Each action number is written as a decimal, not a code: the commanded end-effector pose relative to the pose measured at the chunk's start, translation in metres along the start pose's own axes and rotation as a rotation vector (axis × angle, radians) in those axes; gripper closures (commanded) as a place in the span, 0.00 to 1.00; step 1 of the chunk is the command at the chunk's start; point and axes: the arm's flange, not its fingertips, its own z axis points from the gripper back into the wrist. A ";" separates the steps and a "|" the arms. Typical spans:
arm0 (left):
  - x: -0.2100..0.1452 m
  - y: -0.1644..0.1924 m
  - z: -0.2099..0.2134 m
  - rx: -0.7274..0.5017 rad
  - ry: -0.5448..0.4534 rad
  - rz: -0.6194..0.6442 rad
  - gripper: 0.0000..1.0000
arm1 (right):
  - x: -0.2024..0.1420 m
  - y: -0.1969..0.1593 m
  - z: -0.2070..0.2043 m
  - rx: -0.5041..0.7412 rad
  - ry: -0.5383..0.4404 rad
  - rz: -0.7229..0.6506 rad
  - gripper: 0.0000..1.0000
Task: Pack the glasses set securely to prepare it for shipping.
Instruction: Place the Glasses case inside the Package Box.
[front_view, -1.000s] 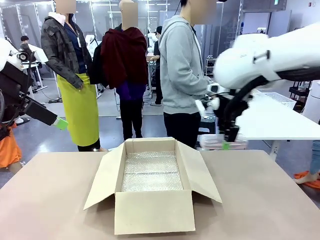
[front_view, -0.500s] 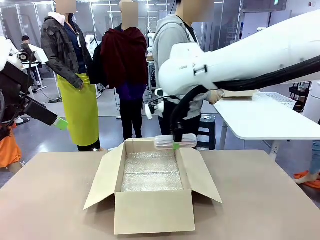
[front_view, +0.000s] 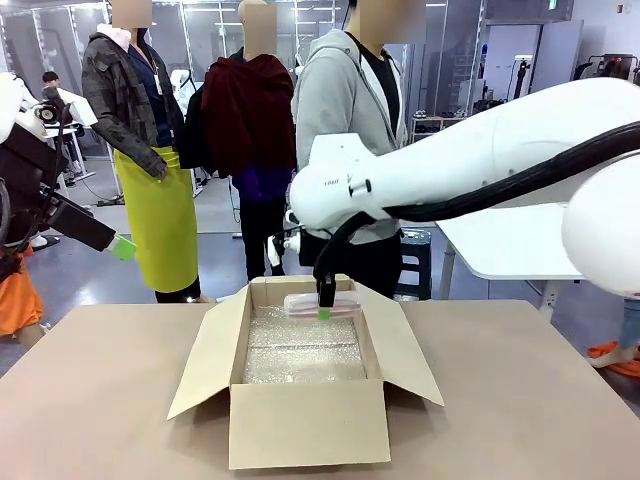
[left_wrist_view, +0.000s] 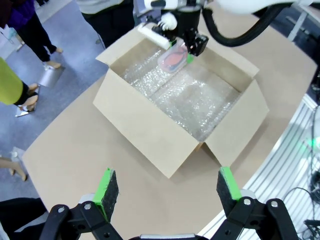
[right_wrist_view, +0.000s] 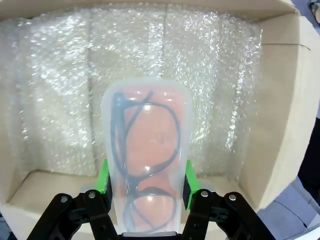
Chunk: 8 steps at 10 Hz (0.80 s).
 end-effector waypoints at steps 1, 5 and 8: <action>0.000 0.001 0.001 -0.002 -0.004 -0.004 0.00 | 0.014 0.003 -0.019 -0.074 0.006 0.007 0.37; 0.000 0.001 0.001 -0.002 -0.004 -0.004 0.00 | 0.024 -0.011 -0.058 -0.106 0.038 0.037 0.37; 0.000 0.001 0.001 -0.002 -0.004 -0.004 0.00 | 0.022 -0.016 -0.063 -0.099 0.018 0.003 0.37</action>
